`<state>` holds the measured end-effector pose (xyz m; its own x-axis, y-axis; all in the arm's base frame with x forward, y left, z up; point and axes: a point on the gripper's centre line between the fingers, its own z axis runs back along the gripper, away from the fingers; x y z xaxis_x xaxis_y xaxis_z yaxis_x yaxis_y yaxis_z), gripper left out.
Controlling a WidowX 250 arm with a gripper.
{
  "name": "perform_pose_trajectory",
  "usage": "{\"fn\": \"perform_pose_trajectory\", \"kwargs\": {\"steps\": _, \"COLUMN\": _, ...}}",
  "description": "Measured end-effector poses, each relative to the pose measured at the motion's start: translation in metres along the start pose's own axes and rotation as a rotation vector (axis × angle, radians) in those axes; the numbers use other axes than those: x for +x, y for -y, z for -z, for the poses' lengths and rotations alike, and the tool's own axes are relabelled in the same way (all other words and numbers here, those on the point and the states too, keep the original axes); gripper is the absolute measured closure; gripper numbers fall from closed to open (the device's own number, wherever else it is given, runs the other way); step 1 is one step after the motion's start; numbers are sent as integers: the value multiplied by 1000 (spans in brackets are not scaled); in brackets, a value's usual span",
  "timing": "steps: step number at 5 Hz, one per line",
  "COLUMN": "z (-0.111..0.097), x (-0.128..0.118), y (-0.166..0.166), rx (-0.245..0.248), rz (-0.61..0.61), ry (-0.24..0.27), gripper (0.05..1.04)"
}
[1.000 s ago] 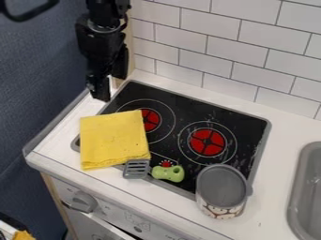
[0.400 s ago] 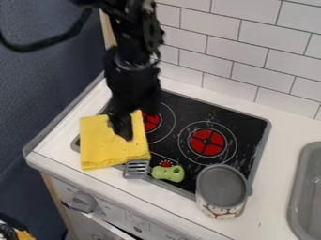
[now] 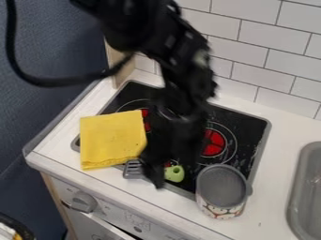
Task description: Move the can to the upper left side of the stove
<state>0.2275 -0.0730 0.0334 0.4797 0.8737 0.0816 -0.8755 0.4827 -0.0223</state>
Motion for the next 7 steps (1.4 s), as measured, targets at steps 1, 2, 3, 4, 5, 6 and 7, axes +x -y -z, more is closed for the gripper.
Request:
{"fn": "perform_pose_trajectory", "kwargs": {"steps": 1, "z": -9, "x": -36, "y": 3, "rx": -51, "rz": 139, "ry": -19, "gripper": 85}}
{"fn": "perform_pose_trajectory", "kwargs": {"steps": 2, "z": -8, "x": -64, "y": 6, "rx": -87, "rz": 226, "ry": -43, "gripper": 85}}
{"fn": "perform_pose_trajectory", "kwargs": {"steps": 3, "z": 13, "x": -82, "y": 6, "rx": -34, "rz": 322, "ry": -30, "gripper": 85}}
{"fn": "perform_pose_trajectory", "kwargs": {"steps": 4, "z": 25, "x": -84, "y": 13, "rx": -16, "rz": 382, "ry": 14, "gripper": 85}}
{"fn": "perform_pose_trajectory", "kwargs": {"steps": 5, "z": 29, "x": -85, "y": 18, "rx": -19, "rz": 395, "ry": 21, "gripper": 85}}
{"fn": "perform_pose_trajectory", "kwargs": {"steps": 6, "z": 29, "x": -82, "y": 27, "rx": -17, "rz": 384, "ry": 28, "gripper": 85}}
{"fn": "perform_pose_trajectory", "kwargs": {"steps": 7, "z": 24, "x": -68, "y": 41, "rx": -24, "rz": 325, "ry": 17, "gripper": 85}}
